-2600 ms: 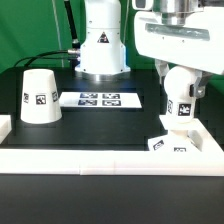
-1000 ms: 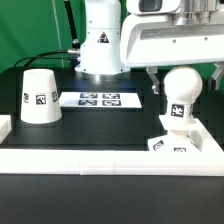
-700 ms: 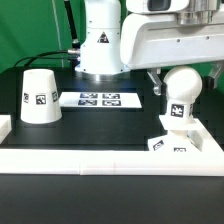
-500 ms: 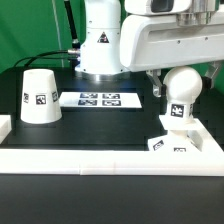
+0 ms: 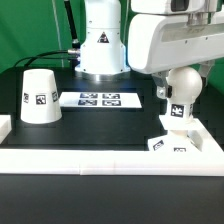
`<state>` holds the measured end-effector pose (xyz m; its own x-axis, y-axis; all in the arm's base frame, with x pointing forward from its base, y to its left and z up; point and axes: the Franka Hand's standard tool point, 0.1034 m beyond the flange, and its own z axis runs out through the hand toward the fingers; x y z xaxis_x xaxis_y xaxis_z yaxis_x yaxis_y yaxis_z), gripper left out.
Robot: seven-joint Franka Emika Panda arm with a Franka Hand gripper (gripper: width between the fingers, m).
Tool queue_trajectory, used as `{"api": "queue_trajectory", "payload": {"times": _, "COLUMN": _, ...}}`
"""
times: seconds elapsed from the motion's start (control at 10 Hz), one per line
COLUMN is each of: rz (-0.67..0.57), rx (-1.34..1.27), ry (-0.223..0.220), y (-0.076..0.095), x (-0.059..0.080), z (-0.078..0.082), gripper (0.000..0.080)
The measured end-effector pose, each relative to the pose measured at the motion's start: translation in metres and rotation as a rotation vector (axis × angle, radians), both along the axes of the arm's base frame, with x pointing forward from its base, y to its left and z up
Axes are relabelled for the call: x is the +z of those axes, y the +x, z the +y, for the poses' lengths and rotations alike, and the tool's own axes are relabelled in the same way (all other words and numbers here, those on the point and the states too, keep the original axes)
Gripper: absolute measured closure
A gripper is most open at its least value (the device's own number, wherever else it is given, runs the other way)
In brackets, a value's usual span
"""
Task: Assemble lamp
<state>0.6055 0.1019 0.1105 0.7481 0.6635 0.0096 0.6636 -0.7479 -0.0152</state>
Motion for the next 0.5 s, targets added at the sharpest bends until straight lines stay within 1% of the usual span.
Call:
{"api": "queue_trajectory", "payload": {"times": 0.3, "rz": -0.013, "rx": 0.049, "ry": -0.003, "y": 0.0008, "x": 0.0, "z": 0.0003, "gripper": 0.0112}}
{"api": "queue_trajectory", "payload": {"times": 0.4, "rz": -0.013, "rx": 0.049, "ry": -0.003, "y": 0.0009, "x": 0.0, "z": 0.0003, "gripper": 0.0223}}
{"api": "queue_trajectory", "payload": {"times": 0.5, "rz": -0.013, "rx": 0.049, "ry": -0.003, "y": 0.0009, "x": 0.0, "z": 0.0002, "gripper": 0.0223}}
